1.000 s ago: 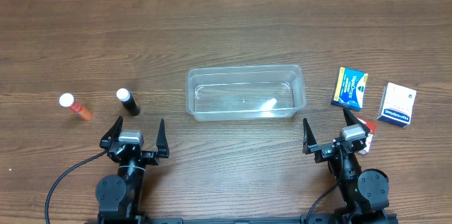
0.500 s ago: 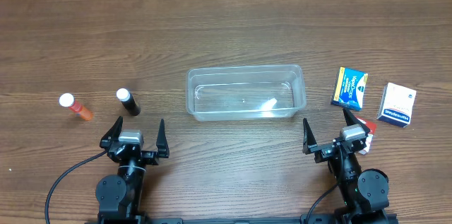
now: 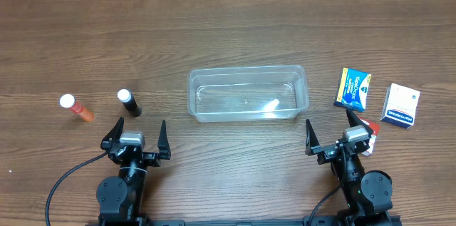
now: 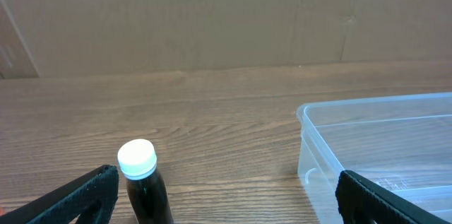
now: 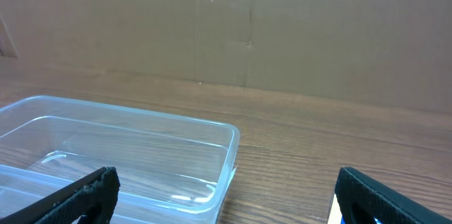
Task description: Pack container
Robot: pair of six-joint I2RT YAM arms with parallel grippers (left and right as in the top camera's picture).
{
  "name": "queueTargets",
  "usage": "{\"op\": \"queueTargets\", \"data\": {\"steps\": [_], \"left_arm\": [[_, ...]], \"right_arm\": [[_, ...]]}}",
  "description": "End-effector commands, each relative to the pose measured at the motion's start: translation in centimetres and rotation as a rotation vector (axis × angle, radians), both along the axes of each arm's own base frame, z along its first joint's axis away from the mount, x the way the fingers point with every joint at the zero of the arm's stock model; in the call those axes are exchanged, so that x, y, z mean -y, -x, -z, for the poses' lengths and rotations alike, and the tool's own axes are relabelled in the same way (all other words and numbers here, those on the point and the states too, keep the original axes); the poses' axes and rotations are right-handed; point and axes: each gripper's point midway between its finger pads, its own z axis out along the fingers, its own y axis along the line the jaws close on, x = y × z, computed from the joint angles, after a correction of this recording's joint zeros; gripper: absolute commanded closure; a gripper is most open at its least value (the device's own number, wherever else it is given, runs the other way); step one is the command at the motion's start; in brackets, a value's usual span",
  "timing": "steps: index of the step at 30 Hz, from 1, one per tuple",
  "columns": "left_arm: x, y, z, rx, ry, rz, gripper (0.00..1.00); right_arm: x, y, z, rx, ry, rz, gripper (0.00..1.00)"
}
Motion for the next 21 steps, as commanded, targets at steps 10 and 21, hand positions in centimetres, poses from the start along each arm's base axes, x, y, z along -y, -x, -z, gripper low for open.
{"op": "queueTargets", "data": {"steps": [10, 21], "left_arm": [[-0.4, 0.0, -0.5, 0.025, -0.006, -0.027, 0.0], [-0.5, 0.7, -7.3, 0.049, 0.137, -0.038, 0.0]], "right_arm": [[-0.1, 0.0, -1.4, 0.042, -0.107, -0.008, 0.0], [0.9, -0.5, -4.9, -0.023, -0.244, 0.062, 0.0]]}}
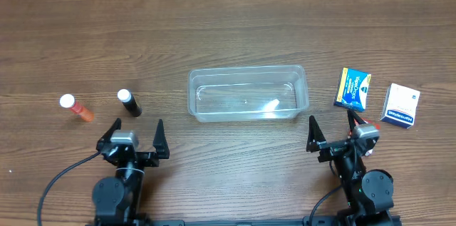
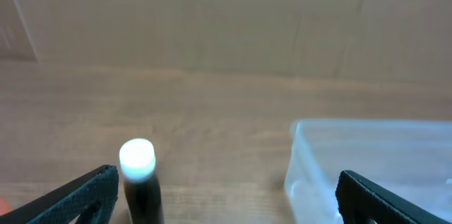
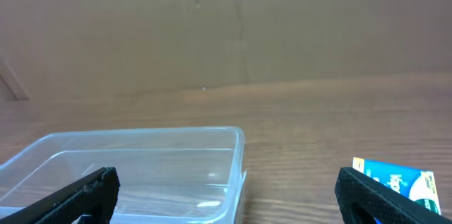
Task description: Pack container
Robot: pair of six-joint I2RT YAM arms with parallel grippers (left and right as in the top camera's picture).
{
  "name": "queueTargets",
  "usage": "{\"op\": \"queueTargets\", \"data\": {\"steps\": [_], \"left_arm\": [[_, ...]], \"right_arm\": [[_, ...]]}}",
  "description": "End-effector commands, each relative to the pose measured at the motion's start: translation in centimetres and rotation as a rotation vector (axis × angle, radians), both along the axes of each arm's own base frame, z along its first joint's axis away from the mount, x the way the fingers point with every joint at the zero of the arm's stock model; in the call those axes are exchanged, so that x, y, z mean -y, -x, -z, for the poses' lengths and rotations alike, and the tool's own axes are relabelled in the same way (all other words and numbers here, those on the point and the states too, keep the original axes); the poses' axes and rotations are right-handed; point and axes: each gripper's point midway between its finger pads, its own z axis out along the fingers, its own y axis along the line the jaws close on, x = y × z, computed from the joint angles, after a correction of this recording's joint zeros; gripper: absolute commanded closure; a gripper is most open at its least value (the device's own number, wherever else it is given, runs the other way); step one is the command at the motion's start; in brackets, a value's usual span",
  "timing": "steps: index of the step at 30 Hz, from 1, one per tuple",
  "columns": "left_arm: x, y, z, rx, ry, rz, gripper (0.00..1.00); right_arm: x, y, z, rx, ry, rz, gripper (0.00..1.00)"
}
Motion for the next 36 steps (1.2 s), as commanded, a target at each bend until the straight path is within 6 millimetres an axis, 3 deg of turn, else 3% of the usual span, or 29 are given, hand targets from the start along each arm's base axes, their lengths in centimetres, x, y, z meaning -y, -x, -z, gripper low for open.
{"op": "queueTargets", "data": {"steps": [1, 6, 8, 11, 15, 19, 22, 25, 28, 31, 36], "left_arm": [[-0.2, -0.1, -5.4, 0.038, 0.021, -0.018, 0.0], [-0.2, -3.0, -7.5, -0.13, 0.016, -0.02, 0.0], [-0.2, -4.7, -7.9, -0.257, 0.011, -0.021, 0.0], [-0.1, -6.6, -7.6, -0.457, 0.005, -0.023, 0.0], [-0.2, -7.2, -5.8, -0.752, -0.015, -0.025, 0.0], [0.1, -6.0, -3.8, -0.976, -0.014, -0.01, 0.0], [-0.1, -5.6, -3.7, -1.01, -0.031, -0.007, 0.0], [-1.3, -6.0, -5.0, -0.98, -0.026, -0.063, 0.0], [-4.1, -6.7, -5.6, -0.979, 0.062, -0.171, 0.0], [-6.4, -7.7, -3.1, -1.062, 0.104, -0.237, 0.0], [-6.9, -9.2, 2.3, -1.228, 0.114, -0.239, 0.0]], "right_arm": [[0.3, -0.6, -5.3, 0.02, -0.038, 0.022, 0.0], [-0.4, -3.8, -8.2, -0.13, -0.004, 0.024, 0.0], [-1.1, -6.2, -8.7, -0.247, 0.022, 0.016, 0.0], [-2.5, -8.8, -8.5, -0.384, 0.042, -0.026, 0.0], [-3.4, -11.0, -7.0, -0.575, 0.07, -0.046, 0.0], [-3.5, -10.0, -5.1, -0.711, 0.092, -0.063, 0.0], [-2.7, -9.5, -4.8, -0.727, 0.121, -0.031, 0.0], [-1.0, -9.1, -4.3, -0.756, 0.156, 0.049, 0.0], [0.1, -8.9, -3.9, -0.785, 0.134, 0.076, 0.0], [0.6, -9.0, -3.9, -0.785, 0.127, 0.091, 0.0], [0.6, -8.9, -3.8, -0.789, 0.128, 0.091, 0.0]]}}
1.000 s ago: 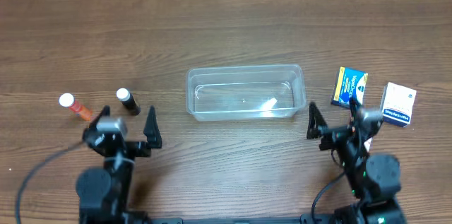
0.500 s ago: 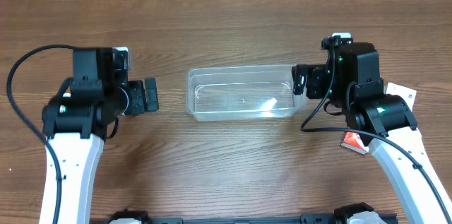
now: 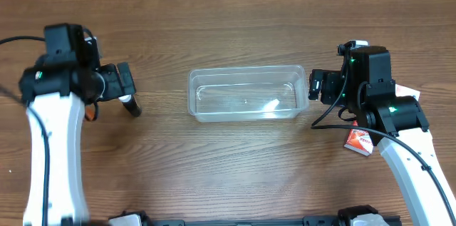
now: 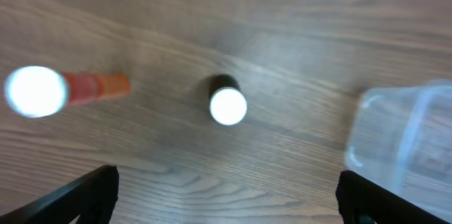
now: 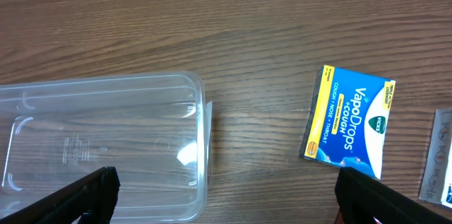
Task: Pack container
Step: 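Reach the left gripper to the white-capped black bottle and grasp it, then carry the black bottle into the container's left end and release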
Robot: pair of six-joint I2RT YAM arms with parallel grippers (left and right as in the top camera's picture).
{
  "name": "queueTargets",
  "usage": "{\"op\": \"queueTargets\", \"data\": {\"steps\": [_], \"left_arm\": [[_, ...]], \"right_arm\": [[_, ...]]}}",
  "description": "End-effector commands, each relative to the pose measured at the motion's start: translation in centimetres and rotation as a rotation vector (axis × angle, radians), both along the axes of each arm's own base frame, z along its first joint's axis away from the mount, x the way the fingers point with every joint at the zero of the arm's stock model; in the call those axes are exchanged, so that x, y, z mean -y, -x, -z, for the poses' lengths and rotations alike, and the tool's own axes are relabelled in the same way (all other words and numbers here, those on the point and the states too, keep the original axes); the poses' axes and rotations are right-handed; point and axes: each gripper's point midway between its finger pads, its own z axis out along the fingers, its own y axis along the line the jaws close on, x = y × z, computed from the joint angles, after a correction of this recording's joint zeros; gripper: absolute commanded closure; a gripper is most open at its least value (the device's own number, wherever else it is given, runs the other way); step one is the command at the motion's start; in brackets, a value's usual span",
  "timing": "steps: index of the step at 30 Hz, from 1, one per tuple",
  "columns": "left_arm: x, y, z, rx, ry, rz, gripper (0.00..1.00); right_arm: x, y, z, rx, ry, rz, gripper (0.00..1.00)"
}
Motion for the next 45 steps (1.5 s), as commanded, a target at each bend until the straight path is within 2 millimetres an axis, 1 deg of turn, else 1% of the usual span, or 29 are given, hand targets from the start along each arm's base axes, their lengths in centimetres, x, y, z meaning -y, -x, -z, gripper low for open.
{"op": "queueTargets", "data": {"steps": [1, 2, 6, 7, 9, 11, 13, 15, 18, 19, 21, 23, 27, 29, 30, 32, 35, 37, 40, 42, 43, 44, 45], "left_arm": [[-0.4, -1.3, 3.8, -0.105, 0.02, -0.021, 0.0], [-0.5, -1.7, 4.8, -0.129, 0.026, -0.031, 0.0], [-0.6, -2.3, 7.7, -0.196, 0.036, -0.035, 0.0], [-0.8, -2.4, 8.2, -0.206, 0.032, -0.039, 0.02], [-0.9, -2.9, 9.2, -0.216, 0.031, -0.04, 0.07], [-0.9, -3.0, 10.5, -0.246, 0.036, -0.039, 0.12], [-0.9, -2.9, 11.3, -0.27, 0.04, -0.043, 0.22], [-0.8, -2.8, 11.7, -0.286, 0.043, -0.042, 0.31], [-0.8, -2.7, 11.8, -0.29, 0.044, -0.042, 0.5], [-0.8, -2.7, 11.8, -0.291, 0.044, -0.042, 0.53], [-0.8, -2.5, 11.8, -0.298, 0.045, -0.042, 0.63], [-0.7, -2.4, 11.8, -0.304, 0.048, -0.041, 0.69], [-0.6, -2.0, 11.8, -0.319, 0.051, -0.042, 0.73], [-0.6, -1.9, 11.5, -0.325, 0.055, -0.06, 0.82], [-0.6, -1.9, 11.2, -0.326, 0.058, -0.073, 0.87], [-0.6, -2.3, 10.1, -0.318, 0.062, -0.095, 0.94], [0.5, -3.5, 6.8, -0.272, 0.091, -0.072, 0.96], [2.2, -4.6, 3.6, -0.209, 0.121, -0.032, 0.96], [5.9, -6.0, -2.1, -0.07, 0.138, 0.057, 0.96], [9.4, -6.4, -5.3, 0.022, 0.136, 0.138, 0.96], [11.2, -6.5, -6.3, 0.057, 0.129, 0.185, 0.96], [12.7, -6.5, -6.6, 0.075, 0.111, 0.205, 0.96], [13.6, -6.3, -6.6, 0.077, 0.097, 0.211, 0.96]], "right_arm": [[0.2, -0.4, -2.1, 0.058, -0.002, 0.01, 0.0], [0.2, -0.4, -2.1, 0.058, -0.002, 0.01, 0.0], [0.2, -0.4, -2.1, 0.058, -0.002, 0.01, 0.0], [0.2, -0.4, -2.1, 0.058, -0.002, 0.01, 0.0], [0.2, -0.5, -2.1, 0.058, -0.002, 0.01, 0.0], [0.2, -0.5, -2.1, 0.056, -0.002, 0.01, 0.0], [0.2, -0.5, -2.1, 0.056, -0.002, 0.01, 0.0], [0.2, -0.5, -2.1, 0.056, -0.002, 0.01, 0.0], [0.2, -0.5, -2.1, 0.056, -0.002, 0.01, 0.0], [0.2, -0.5, -2.1, 0.056, -0.002, 0.01, 0.0], [0.2, -0.5, -2.1, 0.056, -0.002, 0.01, 0.0], [0.2, -0.5, -2.1, 0.056, -0.002, 0.01, 0.0], [0.2, -0.5, -2.1, 0.056, -0.002, 0.01, 0.0], [0.2, -0.5, -2.1, 0.056, -0.002, 0.01, 0.0], [0.2, -0.5, -2.1, 0.056, -0.002, 0.01, 0.0], [0.2, -0.5, -2.1, 0.056, -0.002, 0.01, 0.0], [0.2, -0.5, -2.1, 0.056, -0.002, 0.01, 0.0], [0.2, -0.5, -2.1, 0.057, -0.002, 0.01, 0.0], [0.2, -0.5, -2.1, 0.057, -0.002, 0.01, 0.0], [0.2, -0.5, -2.1, 0.057, -0.002, 0.01, 0.0], [0.2, -0.5, -2.1, 0.057, -0.002, 0.01, 0.0], [0.2, -0.5, -2.1, 0.057, -0.002, 0.01, 0.0], [0.2, -0.5, -2.1, 0.057, -0.002, 0.01, 0.0]]}}
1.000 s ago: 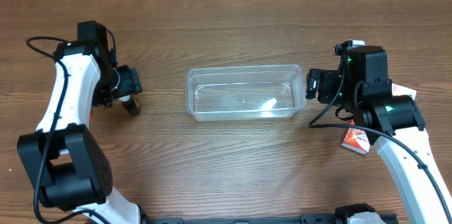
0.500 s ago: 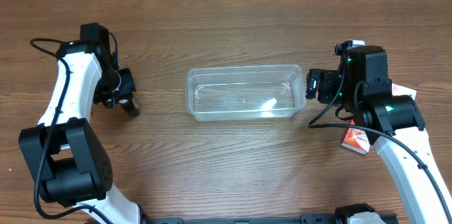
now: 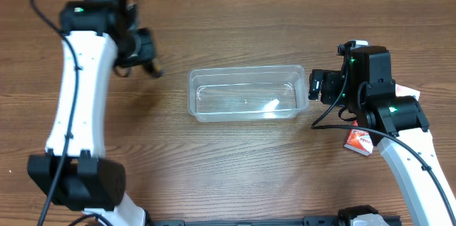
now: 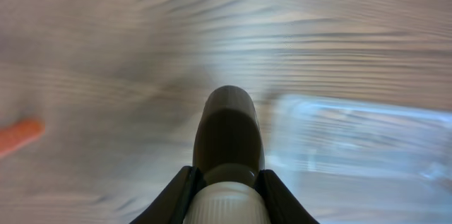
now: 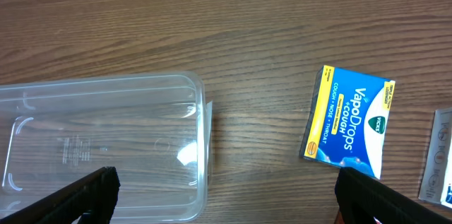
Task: Pack container
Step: 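Carry the black bottle into the container's left end and release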
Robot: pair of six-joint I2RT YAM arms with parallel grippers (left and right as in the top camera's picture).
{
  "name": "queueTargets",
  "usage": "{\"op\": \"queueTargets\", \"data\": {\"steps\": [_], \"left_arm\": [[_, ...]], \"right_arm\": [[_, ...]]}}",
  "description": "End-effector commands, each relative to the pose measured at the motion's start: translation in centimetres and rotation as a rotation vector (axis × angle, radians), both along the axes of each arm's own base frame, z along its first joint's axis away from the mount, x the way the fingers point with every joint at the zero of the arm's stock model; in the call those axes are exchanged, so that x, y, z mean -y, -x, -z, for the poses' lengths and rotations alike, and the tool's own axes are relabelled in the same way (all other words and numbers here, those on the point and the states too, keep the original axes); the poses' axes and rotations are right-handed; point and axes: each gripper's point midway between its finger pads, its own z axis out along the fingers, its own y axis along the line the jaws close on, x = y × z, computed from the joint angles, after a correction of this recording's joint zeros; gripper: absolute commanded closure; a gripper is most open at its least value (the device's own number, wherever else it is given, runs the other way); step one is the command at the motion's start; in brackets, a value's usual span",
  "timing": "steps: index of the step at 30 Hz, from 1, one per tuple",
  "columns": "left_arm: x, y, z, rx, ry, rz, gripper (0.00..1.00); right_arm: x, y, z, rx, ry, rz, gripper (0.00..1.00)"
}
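A dark bottle with a white cap (image 4: 226, 139) is gripped at the cap end by my left gripper (image 4: 224, 199), which is shut on it. In the overhead view that left gripper (image 3: 146, 58) hangs above the table, just off the far left corner of the clear plastic container (image 3: 247, 93). The container (image 4: 353, 139) shows blurred past the bottle. My right gripper (image 5: 226, 206) is open and empty, above the gap between the container (image 5: 99, 139) and a blue VapoDrops box (image 5: 346, 121).
An orange bottle (image 4: 18, 136) lies on the table at the left. A white box (image 3: 407, 98) peeks out from under the right arm, and its edge (image 5: 439, 157) shows in the wrist view. A red packet (image 3: 358, 140) lies nearer the front right.
My left gripper was open above the dark bottle standing on the table. It is now shut on that bottle, held off the table further back and nearer the container. The right arm has not moved.
Both grippers first sat open and low at the table's front edge, the bottles ahead of the left one and the boxes ahead of the right. Then both were raised, left over the bottles, right beside the container's right end. Now the left holds the dark bottle.
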Motion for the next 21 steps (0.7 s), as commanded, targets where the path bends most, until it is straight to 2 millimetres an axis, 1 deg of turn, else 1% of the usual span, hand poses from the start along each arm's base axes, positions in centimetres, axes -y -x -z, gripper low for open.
{"op": "queueTargets", "data": {"steps": [1, 2, 3, 5, 7, 8, 9, 11, 13, 15, 21], "left_arm": [[5.6, 0.7, -3.8, 0.116, 0.007, 0.065, 0.96], [7.7, 1.2, -3.0, 0.097, 0.007, 0.096, 0.96], [9.0, 1.5, -2.3, 0.079, 0.011, 0.111, 0.96], [10.7, 1.8, -0.7, 0.046, 0.01, 0.134, 0.96], [12.1, 1.9, 1.5, -0.009, 0.004, 0.137, 0.96], [12.4, 1.9, 2.3, -0.027, -0.001, 0.138, 0.96], [12.9, 1.8, 3.5, -0.054, -0.009, 0.146, 0.96], [13.2, 1.6, 5.3, -0.094, -0.025, 0.143, 0.96], [13.1, 1.2, 7.7, -0.146, -0.051, 0.091, 0.96], [12.9, 0.8, 9.3, -0.175, -0.071, 0.07, 0.96], [11.7, 0.1, 12.1, -0.202, -0.172, 0.063, 0.96]], "right_arm": [[0.2, -0.5, -2.0, 0.057, -0.002, 0.009, 0.0], [0.2, -0.5, -2.0, 0.057, -0.002, 0.009, 0.0], [0.2, -0.5, -2.0, 0.057, -0.002, 0.009, 0.0], [0.2, -0.5, -2.0, 0.057, -0.002, 0.009, 0.0], [0.2, -0.5, -2.0, 0.057, -0.002, 0.009, 0.0], [0.2, -0.5, -2.0, 0.057, -0.002, 0.009, 0.0], [0.2, -0.5, -2.0, 0.057, -0.002, 0.009, 0.0], [0.2, -0.5, -2.0, 0.057, -0.002, 0.009, 0.0], [0.2, -0.5, -2.0, 0.056, -0.002, 0.009, 0.0], [0.2, -0.5, -2.0, 0.056, -0.002, 0.009, 0.0], [0.2, -0.5, -2.0, 0.056, -0.002, 0.009, 0.0]]}}
